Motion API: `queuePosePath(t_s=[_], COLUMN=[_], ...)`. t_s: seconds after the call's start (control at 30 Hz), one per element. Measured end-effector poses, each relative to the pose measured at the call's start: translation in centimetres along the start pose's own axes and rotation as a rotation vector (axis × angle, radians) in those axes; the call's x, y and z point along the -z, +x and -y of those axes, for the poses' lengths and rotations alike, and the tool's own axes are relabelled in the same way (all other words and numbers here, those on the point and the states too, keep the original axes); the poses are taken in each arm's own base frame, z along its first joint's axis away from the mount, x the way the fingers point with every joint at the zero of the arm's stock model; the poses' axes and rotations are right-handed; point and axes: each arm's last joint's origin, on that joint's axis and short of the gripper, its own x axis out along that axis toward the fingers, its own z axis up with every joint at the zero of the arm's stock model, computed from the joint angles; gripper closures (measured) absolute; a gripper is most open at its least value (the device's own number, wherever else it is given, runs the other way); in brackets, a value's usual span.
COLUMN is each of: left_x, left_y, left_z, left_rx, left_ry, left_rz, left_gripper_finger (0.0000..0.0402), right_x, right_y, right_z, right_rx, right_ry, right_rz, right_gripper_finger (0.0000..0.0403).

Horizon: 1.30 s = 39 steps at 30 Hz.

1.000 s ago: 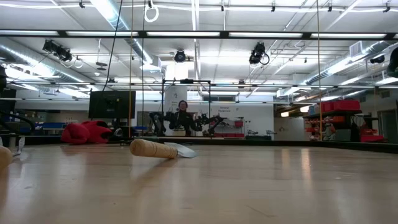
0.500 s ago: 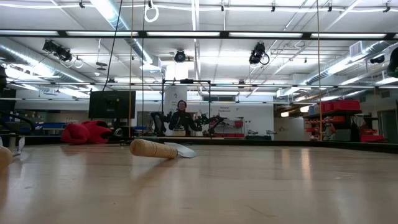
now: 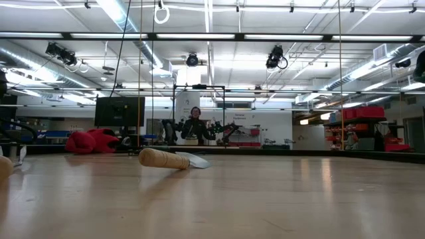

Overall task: Pick & Place Garden tools in Gardening bag
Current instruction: Put the left brown trowel into the white gardening bag

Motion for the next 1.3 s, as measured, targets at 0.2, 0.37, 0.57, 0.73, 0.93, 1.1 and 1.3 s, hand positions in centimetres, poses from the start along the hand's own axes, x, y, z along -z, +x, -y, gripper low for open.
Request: queuePosePath(t_s=[0.2,0.37,0.57,0.73,0.93,1.1,1.3], left_x=[0.0,0.0,0.0,0.0,0.0,0.0,0.0], left_y=[0.0,0.0,0.0,0.0,0.0,0.0,0.0], left_z=[0.0,0.0,0.0,0.0,0.0,0.0,0.0], left_rx=[0.000,0.000,0.000,0.000,0.000,0.001,0.000], left_ry=[0.002,0.002,0.002,0.004,0.010,0.010,0.010], left_rz=[-0.001,-0.001,-0.001,-0.001,-0.001,-0.001,-0.002], left_gripper_finger=[0.0234,0.0234,0.0234,0.0234,0.0234,0.0234,0.0234], right_x=[0.0,0.1,0.3,0.3,0.2,0.2,0.1], right_y=[1.6,2.5,2.9,2.8,2.8,2.9,2.9], right_z=[-0.1,0.1,0.2,0.2,0.2,0.1,-0.2], right_rx=[-0.010,-0.008,-0.006,-0.006,-0.007,-0.011,-0.022], right_ry=[-0.007,-0.001,0.000,-0.001,0.001,0.001,-0.039], right_rz=[-0.007,-0.017,-0.031,-0.029,-0.024,-0.018,-0.004], right_gripper_finger=[0.0332,0.0332,0.0332,0.0332,0.0332,0.0332,0.0332])
